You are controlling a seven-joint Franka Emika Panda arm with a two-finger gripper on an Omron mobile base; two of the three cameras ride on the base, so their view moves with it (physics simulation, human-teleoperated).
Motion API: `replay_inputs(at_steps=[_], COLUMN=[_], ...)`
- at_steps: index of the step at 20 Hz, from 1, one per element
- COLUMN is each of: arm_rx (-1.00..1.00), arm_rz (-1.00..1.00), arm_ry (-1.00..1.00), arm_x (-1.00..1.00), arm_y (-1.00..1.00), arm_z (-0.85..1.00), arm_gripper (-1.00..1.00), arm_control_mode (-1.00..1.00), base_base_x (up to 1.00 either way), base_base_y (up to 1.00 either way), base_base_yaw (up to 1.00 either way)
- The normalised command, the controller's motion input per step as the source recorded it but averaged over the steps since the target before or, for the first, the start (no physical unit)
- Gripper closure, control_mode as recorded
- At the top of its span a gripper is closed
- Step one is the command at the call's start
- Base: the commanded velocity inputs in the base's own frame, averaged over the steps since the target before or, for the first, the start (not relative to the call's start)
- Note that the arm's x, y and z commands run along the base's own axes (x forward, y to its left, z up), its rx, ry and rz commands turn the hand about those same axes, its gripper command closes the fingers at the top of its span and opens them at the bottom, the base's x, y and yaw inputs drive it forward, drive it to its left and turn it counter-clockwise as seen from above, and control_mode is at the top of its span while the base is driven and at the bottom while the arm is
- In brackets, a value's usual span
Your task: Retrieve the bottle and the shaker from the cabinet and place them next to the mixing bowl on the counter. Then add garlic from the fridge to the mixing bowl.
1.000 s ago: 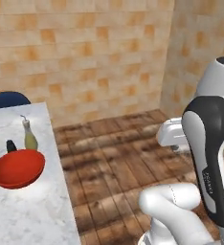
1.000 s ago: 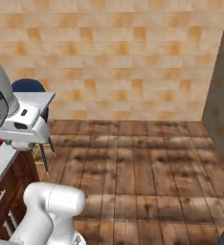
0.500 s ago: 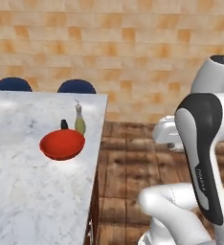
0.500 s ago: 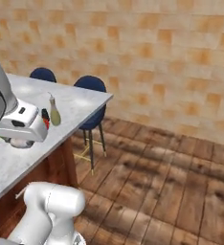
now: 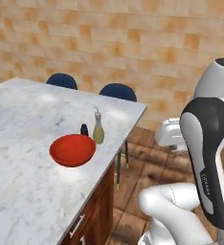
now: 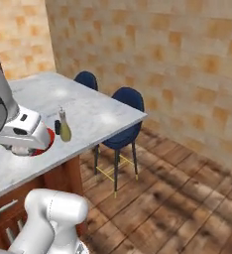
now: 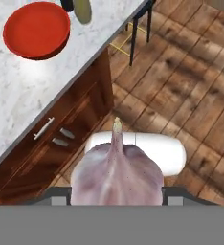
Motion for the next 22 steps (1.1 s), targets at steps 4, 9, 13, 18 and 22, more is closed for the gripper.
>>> replay_inputs(at_steps=[4,9,13,18,22], arm_rx=[0.0,0.0,0.0,0.0,0.0], arm_rz=[0.0,0.0,0.0,0.0,0.0], arm_ry=[0.0,0.0,0.0,0.0,0.0], arm_x=[0.0,0.0,0.0,0.0,0.0], arm_y=[0.0,0.0,0.0,0.0,0.0], arm_z=[0.0,0.0,0.0,0.0,0.0], arm_gripper=[1.0,1.0,1.0,1.0,1.0], arm_control_mode=[1.0,1.0,1.0,1.0,1.0], base_base_x=[0.46,-0.02,0.33,0.38,0.55], base_base_y=[0.0,0.0,-0.39,-0.72,-0.12], base_base_yaw=[0.74,0.79,0.66,0.3,0.28])
